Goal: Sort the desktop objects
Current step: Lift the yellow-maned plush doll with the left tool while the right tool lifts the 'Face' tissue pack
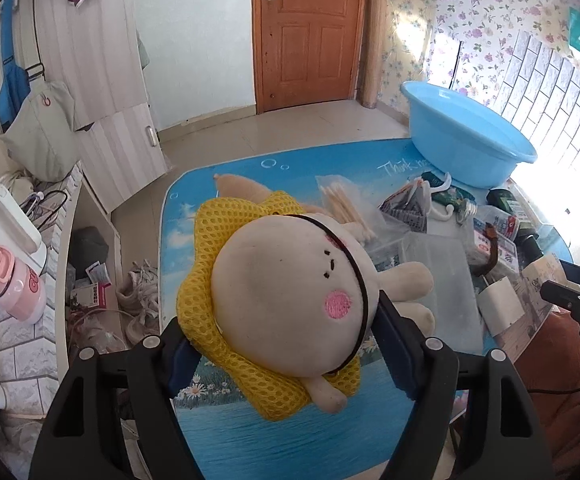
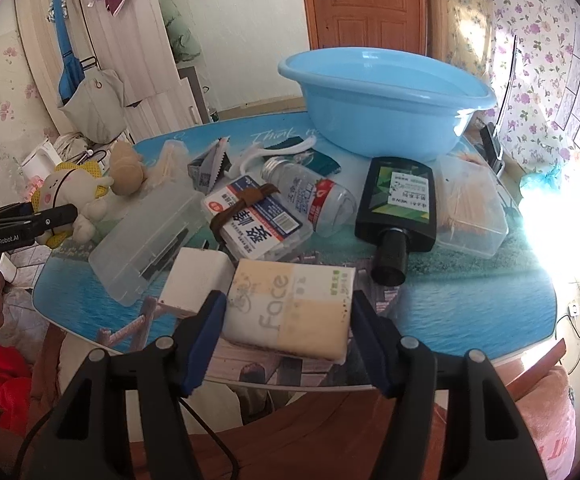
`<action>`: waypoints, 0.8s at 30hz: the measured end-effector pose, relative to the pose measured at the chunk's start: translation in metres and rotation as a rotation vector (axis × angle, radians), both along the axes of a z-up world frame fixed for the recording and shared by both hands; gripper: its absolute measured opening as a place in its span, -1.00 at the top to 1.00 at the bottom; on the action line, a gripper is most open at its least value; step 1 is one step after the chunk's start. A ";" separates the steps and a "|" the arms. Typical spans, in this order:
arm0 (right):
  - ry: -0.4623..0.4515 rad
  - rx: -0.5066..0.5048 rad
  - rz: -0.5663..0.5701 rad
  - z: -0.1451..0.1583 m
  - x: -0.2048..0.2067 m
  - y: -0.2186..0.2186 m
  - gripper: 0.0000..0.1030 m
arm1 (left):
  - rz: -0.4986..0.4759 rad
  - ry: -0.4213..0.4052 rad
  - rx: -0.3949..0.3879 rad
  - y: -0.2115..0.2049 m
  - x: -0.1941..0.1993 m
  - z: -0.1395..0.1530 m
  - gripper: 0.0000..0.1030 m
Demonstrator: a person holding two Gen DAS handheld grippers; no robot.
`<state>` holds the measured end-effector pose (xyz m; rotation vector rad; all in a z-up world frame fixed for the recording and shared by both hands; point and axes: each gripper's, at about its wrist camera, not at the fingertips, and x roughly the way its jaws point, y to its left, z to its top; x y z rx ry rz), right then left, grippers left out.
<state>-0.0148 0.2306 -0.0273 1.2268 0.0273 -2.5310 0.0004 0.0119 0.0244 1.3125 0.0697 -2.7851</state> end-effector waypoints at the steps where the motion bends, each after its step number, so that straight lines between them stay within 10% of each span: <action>1: 0.007 -0.005 -0.001 0.004 -0.001 0.001 -0.20 | -0.006 0.016 0.002 0.004 -0.001 0.007 -0.47; 24: 0.266 -0.083 -0.020 0.094 -0.068 0.030 -0.20 | -0.216 0.179 0.041 0.117 -0.092 0.087 -0.47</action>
